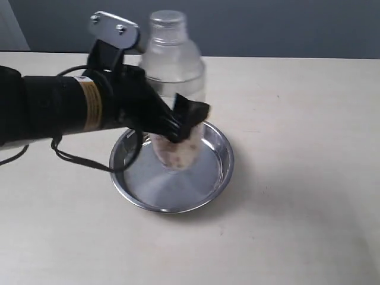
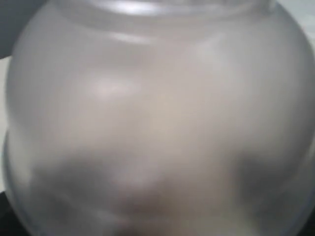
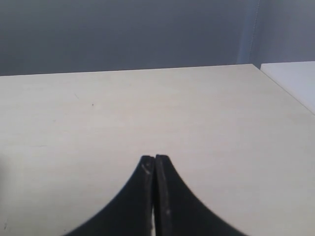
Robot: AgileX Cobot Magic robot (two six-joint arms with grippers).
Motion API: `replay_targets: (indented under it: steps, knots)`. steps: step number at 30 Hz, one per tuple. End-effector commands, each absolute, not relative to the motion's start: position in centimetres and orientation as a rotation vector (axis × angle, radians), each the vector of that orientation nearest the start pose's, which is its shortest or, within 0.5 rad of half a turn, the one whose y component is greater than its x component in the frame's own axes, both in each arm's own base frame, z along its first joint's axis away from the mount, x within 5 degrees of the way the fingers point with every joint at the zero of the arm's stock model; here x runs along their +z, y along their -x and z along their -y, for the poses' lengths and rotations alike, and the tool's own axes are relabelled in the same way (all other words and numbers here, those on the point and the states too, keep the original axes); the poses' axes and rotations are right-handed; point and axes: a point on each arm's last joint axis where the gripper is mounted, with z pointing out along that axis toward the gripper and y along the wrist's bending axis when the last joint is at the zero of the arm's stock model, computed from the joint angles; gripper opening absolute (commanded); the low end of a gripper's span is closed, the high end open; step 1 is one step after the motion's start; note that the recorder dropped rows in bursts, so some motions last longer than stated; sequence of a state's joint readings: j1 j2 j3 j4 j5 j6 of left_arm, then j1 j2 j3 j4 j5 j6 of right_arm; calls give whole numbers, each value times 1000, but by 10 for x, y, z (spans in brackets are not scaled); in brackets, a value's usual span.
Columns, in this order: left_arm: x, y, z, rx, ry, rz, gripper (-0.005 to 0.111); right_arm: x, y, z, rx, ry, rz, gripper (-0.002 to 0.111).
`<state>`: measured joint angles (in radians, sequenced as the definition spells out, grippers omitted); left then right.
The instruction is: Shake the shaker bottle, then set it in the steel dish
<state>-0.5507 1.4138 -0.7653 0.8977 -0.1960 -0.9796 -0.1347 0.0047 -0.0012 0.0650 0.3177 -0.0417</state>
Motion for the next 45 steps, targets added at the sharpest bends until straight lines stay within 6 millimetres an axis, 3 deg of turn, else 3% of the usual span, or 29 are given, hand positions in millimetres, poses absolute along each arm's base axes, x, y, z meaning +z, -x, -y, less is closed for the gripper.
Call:
replay_targets:
  steps: [1,3,5,7,8,11,13,15,17,18,21,23,24,26,28,29,31,32,33,34,35,36,37,39,40,41,42,44,45]
  knots:
    - [248,-265,138,-344,-326,-2145,0,186,-54,6,-68,-126,-1784,-1]
    - [245,-271,133,-516,-109,-2137,0,186,-54,6,-68,-126,-1784,-1]
    - [252,-256,156,-641,-323,-2011,0,186,-54,6,-68,-126,-1784,-1]
    - [257,-238,175,-582,-695,-1897,0,186,-54,6,-68,-126,-1784,-1]
    - [256,-239,173,-515,-714,-1916,0,186,-54,6,-68,-126,-1784,-1]
    - [243,-262,139,-339,-453,-2100,0,186,-54,6,-68,-126,-1784,-1]
    - [243,-268,136,-555,-257,-2066,0,186,-54,6,-68,-126,-1784,-1]
    - [253,-251,160,-774,-468,-1899,0,186,-54,6,-68,-126,-1784,-1]
    - [263,-234,179,-809,-767,-1768,0,186,-54,6,-68,-126,-1784,-1]
    - [262,-237,177,-736,-747,-1809,0,186,-54,6,-68,-126,-1784,-1]
    - [248,-263,139,-414,-394,-2071,0,186,-54,6,-68,-126,-1784,-1]
    - [247,-270,127,-526,-152,-2080,0,186,-54,6,-68,-126,-1784,-1]
    - [248,-266,132,-587,-163,-2043,0,186,-54,6,-68,-126,-1784,-1]
    - [255,-248,157,-649,-478,-1904,0,186,-54,6,-68,-126,-1784,-1]
    - [254,-241,162,-491,-743,-1867,0,186,-54,6,-68,-126,-1784,-1]
    - [251,-246,153,-428,-666,-1938,0,186,-54,6,-68,-126,-1784,-1]
    - [241,-263,125,-373,-336,-2110,0,186,-54,6,-68,-126,-1784,-1]
    - [238,-269,118,-442,-169,-2129,0,186,-54,6,-68,-126,-1784,-1]
    - [239,-267,125,-585,-97,-2068,0,186,-54,6,-68,-126,-1784,-1]
    - [244,-259,138,-627,-241,-2002,0,186,-54,6,-68,-126,-1784,-1]
    - [250,-243,159,-568,-645,-1881,0,186,-54,6,-68,-126,-1784,-1]
    - [249,-243,158,-495,-710,-1890,0,186,-54,6,-68,-126,-1784,-1]
    - [242,-256,138,-440,-395,-2071,0,186,-54,6,-68,-126,-1784,-1]
    - [238,-267,129,-624,16,-2099,0,186,-54,6,-68,-126,-1784,-1]
    - [242,-261,142,-646,-131,-2048,0,186,-54,6,-68,-126,-1784,-1]
    - [249,-240,170,-597,-616,-1912,0,186,-54,6,-68,-126,-1784,-1]
    - [248,-234,176,-481,-856,-1856,0,186,-54,6,-68,-126,-1784,-1]
    - [253,-254,158,-421,-567,-1999,0,186,-54,6,-68,-126,-1784,-1]
    - [278,-261,152,-439,-539,-1896,0,186,-54,6,-68,-126,-1784,-1]
